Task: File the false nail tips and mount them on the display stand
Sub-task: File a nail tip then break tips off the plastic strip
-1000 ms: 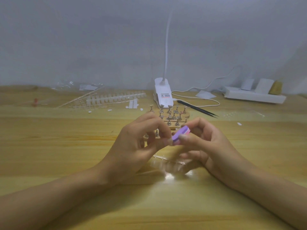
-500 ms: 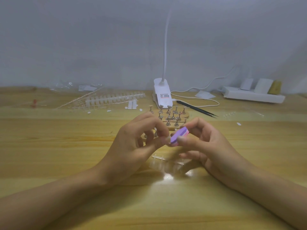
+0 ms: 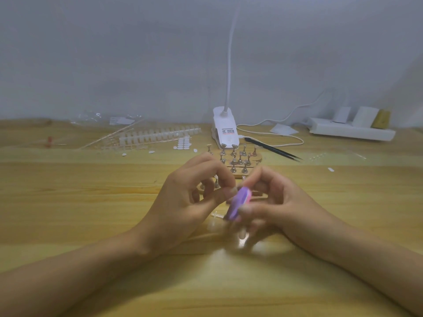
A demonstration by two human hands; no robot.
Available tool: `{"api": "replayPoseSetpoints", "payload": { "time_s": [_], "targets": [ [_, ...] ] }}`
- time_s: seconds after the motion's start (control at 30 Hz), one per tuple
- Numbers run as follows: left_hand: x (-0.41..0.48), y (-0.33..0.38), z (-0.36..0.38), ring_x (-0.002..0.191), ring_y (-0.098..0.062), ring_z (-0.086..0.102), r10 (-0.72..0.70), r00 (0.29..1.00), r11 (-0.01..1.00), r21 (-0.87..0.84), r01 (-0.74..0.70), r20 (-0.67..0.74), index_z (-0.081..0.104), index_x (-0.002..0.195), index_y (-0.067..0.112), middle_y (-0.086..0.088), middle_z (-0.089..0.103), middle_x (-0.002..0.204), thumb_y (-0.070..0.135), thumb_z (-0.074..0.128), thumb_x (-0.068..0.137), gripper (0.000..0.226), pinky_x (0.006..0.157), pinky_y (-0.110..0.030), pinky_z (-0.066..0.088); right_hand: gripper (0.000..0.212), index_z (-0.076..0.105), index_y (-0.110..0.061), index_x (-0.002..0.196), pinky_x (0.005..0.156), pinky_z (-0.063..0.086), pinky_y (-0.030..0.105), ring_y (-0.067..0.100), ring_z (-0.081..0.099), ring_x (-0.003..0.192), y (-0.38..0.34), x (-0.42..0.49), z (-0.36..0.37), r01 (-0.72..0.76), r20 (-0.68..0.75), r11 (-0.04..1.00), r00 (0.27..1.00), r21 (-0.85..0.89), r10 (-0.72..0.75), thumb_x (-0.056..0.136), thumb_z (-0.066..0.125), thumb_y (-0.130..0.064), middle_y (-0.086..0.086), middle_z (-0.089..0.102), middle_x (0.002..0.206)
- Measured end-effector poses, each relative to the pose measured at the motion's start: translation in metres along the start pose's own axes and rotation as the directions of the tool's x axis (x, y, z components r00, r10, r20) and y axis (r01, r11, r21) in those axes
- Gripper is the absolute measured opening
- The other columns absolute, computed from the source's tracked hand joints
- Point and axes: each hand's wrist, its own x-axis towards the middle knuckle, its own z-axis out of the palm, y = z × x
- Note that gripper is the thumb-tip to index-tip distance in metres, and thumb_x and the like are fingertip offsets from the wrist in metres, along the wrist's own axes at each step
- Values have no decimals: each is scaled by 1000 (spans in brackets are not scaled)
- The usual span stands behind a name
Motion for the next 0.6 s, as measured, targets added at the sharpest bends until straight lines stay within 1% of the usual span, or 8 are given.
{"api": "replayPoseSetpoints", "payload": {
  "time_s": [0.03,0.13,0.17,0.27,0.37,0.4,0.5,0.6],
  "targets": [
    [0,0,0,70,-17,53,0,1000,1000,6,0,-1,63,79,19,6,56,88,21,69,86,9,50,-30,39,29,58,-17,91,55,59,31,28,74,77,0,0,1,0,34,1000,999,-30,1,77,82,-9,13,71,102],
    [0,0,0,70,-15,52,-9,1000,1000,-9,9,0,63,78,20,7,56,87,22,69,86,9,50,-28,38,35,58,-12,94,56,58,26,23,74,77,0,0,-1,36,-133,997,991,66,-27,70,84,-11,11,69,99],
    [0,0,0,69,-15,52,-10,1000,1000,-12,10,0,63,78,20,6,56,88,22,69,85,9,51,-28,38,35,57,-11,94,56,58,27,23,74,77,-1,0,-1,30,-145,996,989,87,-17,69,82,-11,11,69,98],
    [-1,1,0,70,-16,53,-10,1000,1000,3,10,0,63,78,20,5,56,88,22,69,85,9,51,-28,39,31,60,-15,90,57,60,31,27,74,77,0,-1,2,-3,-5,1000,1000,-2,3,71,84,-10,11,71,102],
    [0,1,0,70,-16,52,-15,1000,1000,-10,15,-7,63,78,22,4,56,89,22,68,85,9,51,-29,39,34,61,-14,89,56,58,26,22,74,75,-1,0,0,30,-135,996,991,87,-18,67,87,-10,12,69,97],
    [0,1,0,70,-17,53,-16,1000,1000,-11,15,-12,63,78,22,4,56,89,22,68,85,9,51,-29,39,34,60,-14,89,57,58,26,23,74,75,-1,0,-1,26,-132,996,991,80,-15,68,87,-8,12,69,97],
    [0,1,0,70,-18,54,-4,1000,1000,3,4,-13,63,78,21,5,55,88,21,68,85,9,51,-33,41,26,61,-15,91,56,59,30,27,75,77,0,-1,2,6,-3,1000,1000,-8,-6,76,81,-8,12,71,103],
    [-1,1,0,70,-18,53,-2,1000,1000,-7,1,-4,63,78,22,5,55,89,22,68,85,9,51,-32,40,32,59,-9,93,55,59,28,25,74,78,0,0,-1,25,-136,996,991,82,-14,71,83,-9,13,69,99]
  ]
}}
